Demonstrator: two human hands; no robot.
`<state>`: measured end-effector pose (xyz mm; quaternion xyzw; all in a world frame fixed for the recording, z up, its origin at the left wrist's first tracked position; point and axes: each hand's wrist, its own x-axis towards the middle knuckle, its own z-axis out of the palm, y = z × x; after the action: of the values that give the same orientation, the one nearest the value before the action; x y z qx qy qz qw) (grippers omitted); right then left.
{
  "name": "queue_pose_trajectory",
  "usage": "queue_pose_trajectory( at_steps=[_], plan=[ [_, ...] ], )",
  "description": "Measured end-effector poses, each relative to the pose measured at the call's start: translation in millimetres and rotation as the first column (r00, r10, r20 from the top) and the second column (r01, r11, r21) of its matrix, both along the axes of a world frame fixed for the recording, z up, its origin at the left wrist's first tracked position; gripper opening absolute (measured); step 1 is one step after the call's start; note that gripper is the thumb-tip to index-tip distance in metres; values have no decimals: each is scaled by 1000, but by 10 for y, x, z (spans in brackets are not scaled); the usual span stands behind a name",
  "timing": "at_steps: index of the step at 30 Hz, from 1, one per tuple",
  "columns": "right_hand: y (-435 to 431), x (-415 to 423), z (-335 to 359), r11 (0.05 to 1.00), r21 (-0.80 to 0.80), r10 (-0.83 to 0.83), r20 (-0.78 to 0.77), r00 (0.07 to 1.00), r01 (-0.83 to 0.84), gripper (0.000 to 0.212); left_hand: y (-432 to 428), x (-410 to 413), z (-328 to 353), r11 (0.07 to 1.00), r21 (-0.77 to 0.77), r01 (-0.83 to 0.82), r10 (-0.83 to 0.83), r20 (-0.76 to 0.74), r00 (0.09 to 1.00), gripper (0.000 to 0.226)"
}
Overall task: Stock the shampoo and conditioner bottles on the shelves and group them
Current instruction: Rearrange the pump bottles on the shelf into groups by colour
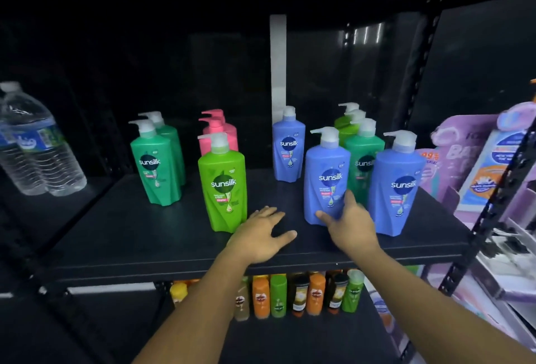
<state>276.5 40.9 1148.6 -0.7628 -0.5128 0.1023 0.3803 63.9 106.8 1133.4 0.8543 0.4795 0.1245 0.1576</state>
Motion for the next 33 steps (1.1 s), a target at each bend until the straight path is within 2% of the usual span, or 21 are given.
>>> queue_pose_trajectory(
  at_steps=[7,13,27,33],
  plan=[
    [465,-140,14,993,31,116,-91,989,-113,60,28,-10,5,1000,-24,-3,4,10,1000,77],
    [798,-227,54,995,-19,102,9,995,-102,56,28,-6,7,1000,-25,-5,6,14,1000,77],
    [1229,-320,42,998,22,60,-75,995,-58,60,74,3,-6,999,-29,-21,22,45,999,78],
    [1190,-317,-24,999,-26,47,-8,999,-47,57,81,-1,1,999,-25,-22,23,49,999,78]
  ],
)
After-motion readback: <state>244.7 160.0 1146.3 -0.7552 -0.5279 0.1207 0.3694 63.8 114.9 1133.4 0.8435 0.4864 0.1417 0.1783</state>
